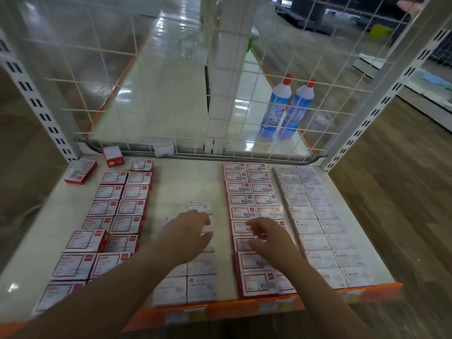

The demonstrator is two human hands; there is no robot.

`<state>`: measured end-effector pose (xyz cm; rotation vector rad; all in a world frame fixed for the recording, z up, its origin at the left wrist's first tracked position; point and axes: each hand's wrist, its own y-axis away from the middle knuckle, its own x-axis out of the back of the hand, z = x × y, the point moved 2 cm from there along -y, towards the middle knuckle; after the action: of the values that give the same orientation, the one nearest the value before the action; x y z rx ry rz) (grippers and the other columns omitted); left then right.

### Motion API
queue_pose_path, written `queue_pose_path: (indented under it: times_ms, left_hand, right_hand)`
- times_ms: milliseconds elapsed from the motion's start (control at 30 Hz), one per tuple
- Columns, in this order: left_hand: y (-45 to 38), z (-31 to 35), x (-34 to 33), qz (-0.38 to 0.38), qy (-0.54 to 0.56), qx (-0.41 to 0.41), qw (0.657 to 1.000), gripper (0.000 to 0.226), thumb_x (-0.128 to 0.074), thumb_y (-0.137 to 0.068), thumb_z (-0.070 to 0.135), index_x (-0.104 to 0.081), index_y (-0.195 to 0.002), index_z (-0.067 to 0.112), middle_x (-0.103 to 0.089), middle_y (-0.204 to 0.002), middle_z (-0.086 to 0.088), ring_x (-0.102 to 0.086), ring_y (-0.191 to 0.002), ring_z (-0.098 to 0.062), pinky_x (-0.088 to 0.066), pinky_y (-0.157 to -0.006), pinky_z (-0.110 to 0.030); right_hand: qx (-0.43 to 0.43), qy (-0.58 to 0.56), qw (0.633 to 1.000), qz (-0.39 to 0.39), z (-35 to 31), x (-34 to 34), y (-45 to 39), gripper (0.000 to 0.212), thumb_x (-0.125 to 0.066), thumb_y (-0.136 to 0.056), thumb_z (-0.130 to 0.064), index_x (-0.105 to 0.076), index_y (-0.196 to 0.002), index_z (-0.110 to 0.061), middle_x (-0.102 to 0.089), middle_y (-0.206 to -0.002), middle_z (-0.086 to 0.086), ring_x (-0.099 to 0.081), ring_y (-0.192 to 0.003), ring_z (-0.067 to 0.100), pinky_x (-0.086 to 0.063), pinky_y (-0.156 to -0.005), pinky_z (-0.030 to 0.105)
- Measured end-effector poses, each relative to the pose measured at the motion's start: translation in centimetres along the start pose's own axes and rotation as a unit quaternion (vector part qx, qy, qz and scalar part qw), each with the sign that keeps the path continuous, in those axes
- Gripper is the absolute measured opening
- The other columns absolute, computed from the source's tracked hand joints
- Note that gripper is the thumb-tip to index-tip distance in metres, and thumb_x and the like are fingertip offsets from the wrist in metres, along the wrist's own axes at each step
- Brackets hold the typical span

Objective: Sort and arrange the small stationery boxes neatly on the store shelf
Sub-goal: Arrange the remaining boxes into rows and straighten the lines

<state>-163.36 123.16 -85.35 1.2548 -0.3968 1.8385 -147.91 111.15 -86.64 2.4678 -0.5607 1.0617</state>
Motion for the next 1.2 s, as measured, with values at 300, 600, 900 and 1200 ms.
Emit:
queue_pose_path:
  times_ms: [300,600,900,1200]
  left_hand:
    - [3.1,-8.5,5.6,0.072,-0.078,0.159,0.982,0.031,-0.045,-0.093,0.035,-0.054,-0.119,0.02,-0.057,-0.118,-0.001,-0.054,-0.106,-0.018,-0.045,-0.088,-0.031]
    - [4.8,-15.2,7.5,0.076,0.023,0.251,0.965,0.04,-0.043,-0.095,0.039,-0.049,-0.132,0.023,-0.049,-0.135,0.003,-0.047,-0.122,-0.016,-0.039,-0.099,-0.029]
    - [6.7,-20.9,7.1,0.075,0.02,0.309,0.948,0.044,-0.038,-0.097,0.04,-0.042,-0.137,0.021,-0.046,-0.139,0.001,-0.044,-0.127,-0.016,-0.037,-0.103,-0.028]
    - [7.0,-24.7,6.0,0.053,0.015,0.304,0.951,0.039,-0.03,-0.1,0.035,-0.056,-0.124,0.019,-0.047,-0.136,0.001,-0.049,-0.122,-0.016,-0.04,-0.099,-0.03]
  right_hand:
    - [0.088,0.03,0.995,-0.034,-7.4,-3.5,-5.1,0.032,-0.06,-0.083,-0.008,-0.06,-0.114,-0.016,-0.056,-0.102,-0.001,-0.053,-0.091,0.01,-0.045,-0.087,0.023]
    - [0.12,0.081,0.989,-0.043,-12.6,-8.1,-10.0,0.032,-0.054,-0.087,-0.011,-0.057,-0.118,-0.016,-0.056,-0.112,0.001,-0.047,-0.087,0.006,-0.033,-0.075,0.012]
    - [0.154,0.081,0.984,-0.044,-18.0,-12.4,-12.3,0.029,-0.053,-0.089,-0.014,-0.06,-0.117,-0.013,-0.061,-0.111,0.005,-0.054,-0.094,0.014,-0.039,-0.078,0.02]
    - [0.183,0.095,0.977,-0.059,-22.5,-16.5,-14.5,0.043,-0.054,-0.091,-0.023,-0.047,-0.133,-0.018,-0.051,-0.133,0.0,-0.046,-0.122,0.014,-0.035,-0.1,0.026]
